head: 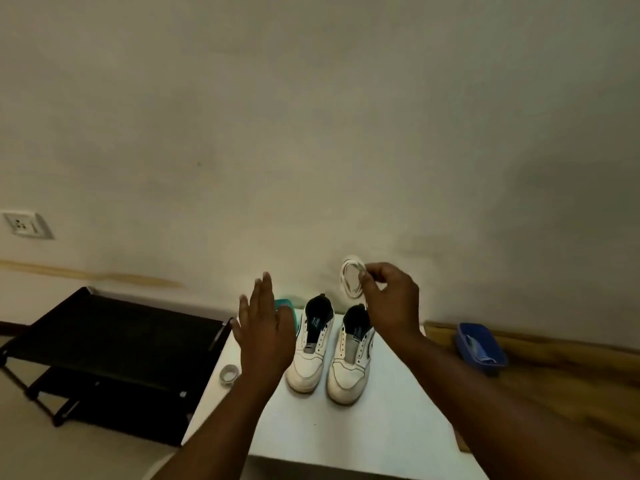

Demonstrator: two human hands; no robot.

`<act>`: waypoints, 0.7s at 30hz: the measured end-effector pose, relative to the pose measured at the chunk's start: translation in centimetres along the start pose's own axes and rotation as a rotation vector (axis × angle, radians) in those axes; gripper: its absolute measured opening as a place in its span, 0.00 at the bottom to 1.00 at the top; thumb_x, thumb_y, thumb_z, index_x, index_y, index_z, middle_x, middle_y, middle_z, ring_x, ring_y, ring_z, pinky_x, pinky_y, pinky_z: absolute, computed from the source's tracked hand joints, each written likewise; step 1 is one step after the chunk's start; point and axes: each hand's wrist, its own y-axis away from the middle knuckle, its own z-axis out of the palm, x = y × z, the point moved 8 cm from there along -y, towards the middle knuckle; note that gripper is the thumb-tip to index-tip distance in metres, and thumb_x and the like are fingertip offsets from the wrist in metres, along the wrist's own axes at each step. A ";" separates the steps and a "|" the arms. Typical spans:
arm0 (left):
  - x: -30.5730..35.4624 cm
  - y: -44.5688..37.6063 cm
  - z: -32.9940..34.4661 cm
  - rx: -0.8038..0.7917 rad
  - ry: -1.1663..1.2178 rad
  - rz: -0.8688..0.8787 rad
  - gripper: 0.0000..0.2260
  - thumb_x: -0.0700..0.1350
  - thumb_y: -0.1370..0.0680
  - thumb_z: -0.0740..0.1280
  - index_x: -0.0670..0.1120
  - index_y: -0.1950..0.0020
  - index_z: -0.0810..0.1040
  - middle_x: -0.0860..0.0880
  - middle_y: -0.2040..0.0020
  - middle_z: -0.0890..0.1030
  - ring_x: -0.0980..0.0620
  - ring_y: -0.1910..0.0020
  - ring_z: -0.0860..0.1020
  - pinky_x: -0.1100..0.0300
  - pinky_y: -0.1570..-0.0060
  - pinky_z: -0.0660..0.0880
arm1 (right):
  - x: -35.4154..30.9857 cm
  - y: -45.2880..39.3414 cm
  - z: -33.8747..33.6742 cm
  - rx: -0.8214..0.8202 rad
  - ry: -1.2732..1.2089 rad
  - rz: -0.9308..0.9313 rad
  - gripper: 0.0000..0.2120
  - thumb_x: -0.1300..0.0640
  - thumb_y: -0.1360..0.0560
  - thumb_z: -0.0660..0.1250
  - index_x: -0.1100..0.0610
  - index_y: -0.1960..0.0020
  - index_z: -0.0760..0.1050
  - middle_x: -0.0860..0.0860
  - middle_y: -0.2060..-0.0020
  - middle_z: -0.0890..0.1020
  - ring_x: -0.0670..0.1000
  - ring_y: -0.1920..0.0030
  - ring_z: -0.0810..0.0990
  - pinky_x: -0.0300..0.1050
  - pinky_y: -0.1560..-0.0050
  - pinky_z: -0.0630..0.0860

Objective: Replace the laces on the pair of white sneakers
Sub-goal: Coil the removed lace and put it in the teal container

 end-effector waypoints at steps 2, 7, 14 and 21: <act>-4.6 -0.1 1.9 -0.051 -0.104 -0.129 0.29 0.51 0.16 0.56 0.55 0.16 0.49 0.50 0.16 0.56 0.42 0.18 0.50 0.37 0.22 0.50 | 3.0 1.4 4.2 -0.105 0.057 0.078 0.02 0.54 0.23 0.73 0.48 0.52 0.83 0.40 0.60 0.84 0.38 0.56 0.82 0.40 0.53 0.77; -11.6 -1.4 6.7 -0.261 -0.332 -0.286 0.30 0.51 0.16 0.55 0.54 0.16 0.47 0.50 0.15 0.48 0.39 0.18 0.43 0.33 0.23 0.46 | 8.4 2.2 14.8 -0.298 0.173 0.243 0.03 0.54 0.22 0.71 0.50 0.52 0.84 0.43 0.60 0.83 0.46 0.57 0.83 0.36 0.59 0.75; -14.4 -6.2 12.2 -0.321 -0.507 -0.109 0.32 0.52 0.17 0.56 0.56 0.16 0.44 0.53 0.16 0.44 0.38 0.19 0.35 0.29 0.26 0.36 | 12.9 -1.0 25.7 -0.401 0.468 0.223 0.05 0.50 0.23 0.70 0.49 0.50 0.84 0.47 0.55 0.85 0.52 0.52 0.83 0.46 0.51 0.77; -17.0 -8.8 16.8 -0.413 -0.645 -0.050 0.30 0.56 0.17 0.53 0.53 0.16 0.49 0.51 0.15 0.49 0.36 0.19 0.35 0.25 0.30 0.32 | 16.5 -1.9 31.1 -0.540 0.615 0.163 0.10 0.53 0.23 0.68 0.53 0.43 0.79 0.53 0.51 0.84 0.57 0.49 0.82 0.47 0.49 0.80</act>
